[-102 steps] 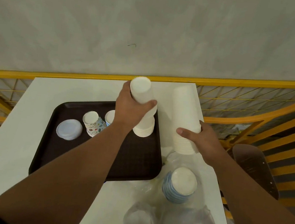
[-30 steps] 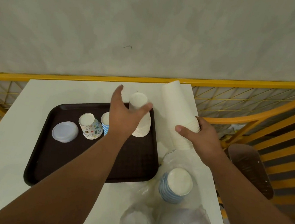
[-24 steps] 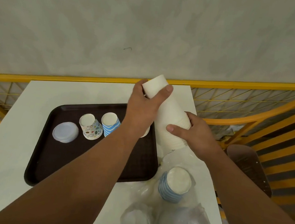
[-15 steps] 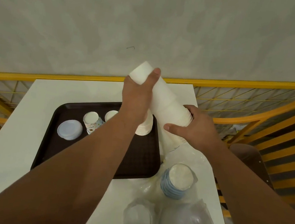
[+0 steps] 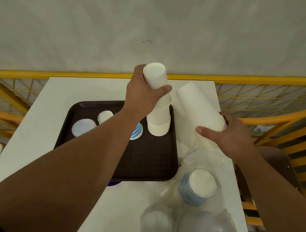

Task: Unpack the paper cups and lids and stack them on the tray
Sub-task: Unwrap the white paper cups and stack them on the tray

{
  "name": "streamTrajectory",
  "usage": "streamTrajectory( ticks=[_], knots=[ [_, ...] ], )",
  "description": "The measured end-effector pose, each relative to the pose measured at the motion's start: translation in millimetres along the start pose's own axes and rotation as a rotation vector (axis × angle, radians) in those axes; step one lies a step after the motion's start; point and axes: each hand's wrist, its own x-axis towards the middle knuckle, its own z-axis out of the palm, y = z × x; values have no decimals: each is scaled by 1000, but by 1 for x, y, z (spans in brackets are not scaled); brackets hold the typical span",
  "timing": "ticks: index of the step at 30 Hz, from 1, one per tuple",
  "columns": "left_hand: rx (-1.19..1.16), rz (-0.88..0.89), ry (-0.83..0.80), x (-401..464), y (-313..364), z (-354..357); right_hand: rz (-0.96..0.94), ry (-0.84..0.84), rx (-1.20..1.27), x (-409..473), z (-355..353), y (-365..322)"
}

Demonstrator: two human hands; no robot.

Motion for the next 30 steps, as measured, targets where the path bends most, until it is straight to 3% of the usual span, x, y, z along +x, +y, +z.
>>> streamTrajectory(
  ticks=[7,11,14,19,21,26,30],
  knots=[
    [29,-116,-152,-14,-25,5,25,-1,12,-7,2,4],
    [43,5,-80,-19,-13,-9,49,-9,96,-14,-4,2],
    [-151,4,-14,-33,4,-5,48,-21,159,-18,-8,-5],
    [-522,-245,-275,-57,27,23,-3,-140,192,-21,-3,-25],
    [-595,-291,-244,-60,34,29,-25,-167,131,-22,-1,-28],
    [-520,-297,-96,-57,35,34,-98,-93,-23,-22,2,-27],
    [-465,-121,101,-24,45,9,-104,-22,-76,-18,-3,-22]
  ],
)
